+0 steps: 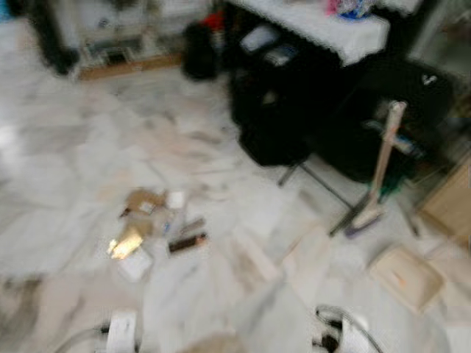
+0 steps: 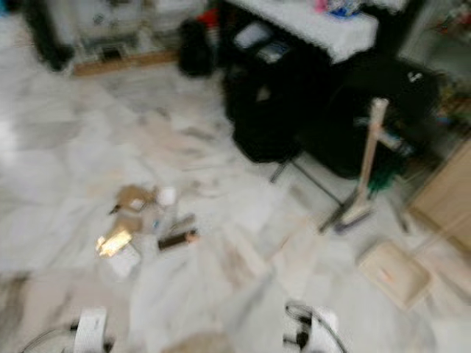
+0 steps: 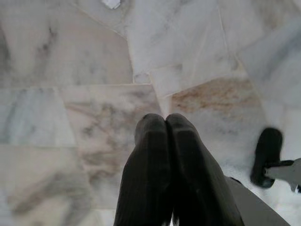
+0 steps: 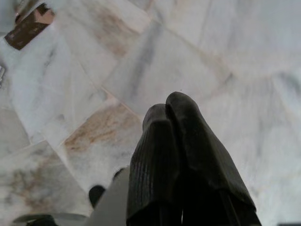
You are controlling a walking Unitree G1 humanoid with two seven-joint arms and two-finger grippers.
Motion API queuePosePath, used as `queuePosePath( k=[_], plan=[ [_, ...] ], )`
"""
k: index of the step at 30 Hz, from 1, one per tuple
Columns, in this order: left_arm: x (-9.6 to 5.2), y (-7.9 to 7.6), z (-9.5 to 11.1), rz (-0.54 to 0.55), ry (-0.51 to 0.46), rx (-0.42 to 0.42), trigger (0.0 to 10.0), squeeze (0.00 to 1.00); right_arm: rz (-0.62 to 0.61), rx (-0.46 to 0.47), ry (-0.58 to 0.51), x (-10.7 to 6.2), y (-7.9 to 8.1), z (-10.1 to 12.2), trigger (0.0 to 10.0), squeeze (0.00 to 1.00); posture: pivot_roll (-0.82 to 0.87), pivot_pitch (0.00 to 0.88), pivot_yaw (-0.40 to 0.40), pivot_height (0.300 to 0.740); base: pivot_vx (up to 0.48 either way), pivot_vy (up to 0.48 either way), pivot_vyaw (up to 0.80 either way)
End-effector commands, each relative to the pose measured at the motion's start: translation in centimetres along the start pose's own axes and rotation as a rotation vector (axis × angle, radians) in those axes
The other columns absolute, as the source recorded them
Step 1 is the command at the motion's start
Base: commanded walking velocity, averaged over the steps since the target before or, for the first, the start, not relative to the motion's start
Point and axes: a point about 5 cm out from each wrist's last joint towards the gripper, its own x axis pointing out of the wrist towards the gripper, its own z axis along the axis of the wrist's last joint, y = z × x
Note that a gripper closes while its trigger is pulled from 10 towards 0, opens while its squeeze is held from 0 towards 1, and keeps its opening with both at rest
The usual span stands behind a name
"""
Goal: Sweep floor
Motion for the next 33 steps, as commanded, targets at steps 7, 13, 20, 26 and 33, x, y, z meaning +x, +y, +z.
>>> queuePosePath(
  k=[7,13,20,26,33],
  plan=[
    [0.04,-0.35,0.09,-0.008,-0.003,-0.006,10.0,0.00,-0.020,0.006,0.018,-0.21,-0.47,-0.55,10.0,0.00,0.01,0.032,0.005,0.740,0.000,0.000,-0.76],
    [0.04,-0.30,0.12,-0.006,-0.005,-0.008,10.0,0.00,-0.020,0.007,0.020,-0.21,-0.42,-0.60,10.0,0.00,0.01,0.032,0.006,0.740,0.000,0.000,-0.76],
    [0.05,-0.33,0.18,-0.009,-0.010,-0.009,10.0,0.00,-0.023,0.008,0.023,-0.25,-0.54,-0.69,10.0,0.00,0.01,0.031,0.006,0.740,0.000,0.000,-0.76],
    [0.04,-0.35,0.14,-0.011,-0.007,-0.006,10.0,0.00,-0.025,0.006,0.025,-0.28,-0.69,-0.69,10.0,0.00,0.01,0.031,0.006,0.740,0.000,0.000,-0.75],
    [0.03,-0.46,0.10,-0.018,-0.007,-0.004,10.0,0.00,-0.030,0.004,0.024,-0.41,-1.31,-0.61,10.0,0.00,0.01,0.022,0.008,0.740,0.000,0.000,-0.75]
  ],
)
